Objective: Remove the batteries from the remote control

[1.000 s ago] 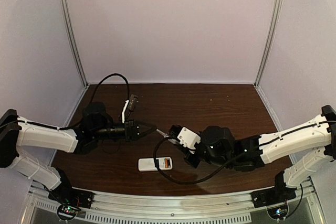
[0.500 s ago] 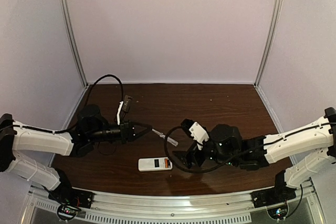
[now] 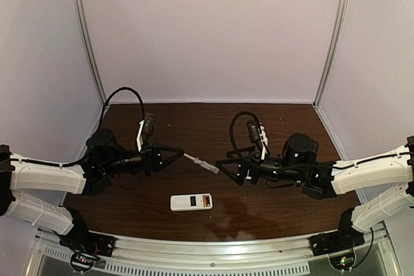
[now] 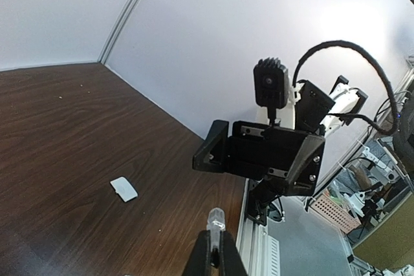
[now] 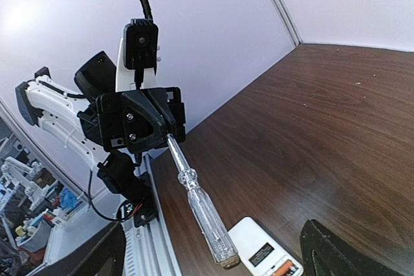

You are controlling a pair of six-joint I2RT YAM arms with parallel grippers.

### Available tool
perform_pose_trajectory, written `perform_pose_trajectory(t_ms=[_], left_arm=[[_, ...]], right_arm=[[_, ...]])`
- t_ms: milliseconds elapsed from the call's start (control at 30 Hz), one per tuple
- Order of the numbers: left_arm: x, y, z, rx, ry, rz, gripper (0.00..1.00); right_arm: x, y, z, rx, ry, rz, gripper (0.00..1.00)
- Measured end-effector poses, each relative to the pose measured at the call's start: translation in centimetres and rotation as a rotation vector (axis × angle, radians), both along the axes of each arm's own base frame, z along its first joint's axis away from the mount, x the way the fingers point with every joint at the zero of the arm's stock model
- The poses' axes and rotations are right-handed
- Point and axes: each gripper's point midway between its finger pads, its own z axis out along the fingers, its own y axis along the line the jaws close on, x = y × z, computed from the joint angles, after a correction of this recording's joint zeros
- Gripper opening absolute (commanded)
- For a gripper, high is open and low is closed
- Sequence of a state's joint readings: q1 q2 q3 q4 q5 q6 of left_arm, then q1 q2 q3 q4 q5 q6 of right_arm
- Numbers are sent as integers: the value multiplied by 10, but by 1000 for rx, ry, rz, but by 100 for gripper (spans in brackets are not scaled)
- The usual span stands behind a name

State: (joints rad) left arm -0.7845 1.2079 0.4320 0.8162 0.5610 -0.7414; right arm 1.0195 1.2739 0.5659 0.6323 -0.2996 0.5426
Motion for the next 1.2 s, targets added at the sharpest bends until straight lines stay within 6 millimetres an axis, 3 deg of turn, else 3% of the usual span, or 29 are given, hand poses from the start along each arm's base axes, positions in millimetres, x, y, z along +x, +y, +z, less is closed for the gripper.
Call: perform_pose_trajectory(t_ms=[233, 667, 833, 1200], left_arm=[[-7, 1, 19, -57, -60, -29, 0], [-14, 5, 47, -146, -136, -48, 0], [-14, 4, 51, -169, -146, -50, 0], [-7, -2, 46, -191, -147, -49, 0]], right_arm=[[-8, 14, 15, 151, 94, 94, 92], [-17, 30, 43, 373, 179, 227, 71], [-16, 36, 53, 427, 189, 259, 55], [-10, 46, 56, 458, 225, 271, 47]])
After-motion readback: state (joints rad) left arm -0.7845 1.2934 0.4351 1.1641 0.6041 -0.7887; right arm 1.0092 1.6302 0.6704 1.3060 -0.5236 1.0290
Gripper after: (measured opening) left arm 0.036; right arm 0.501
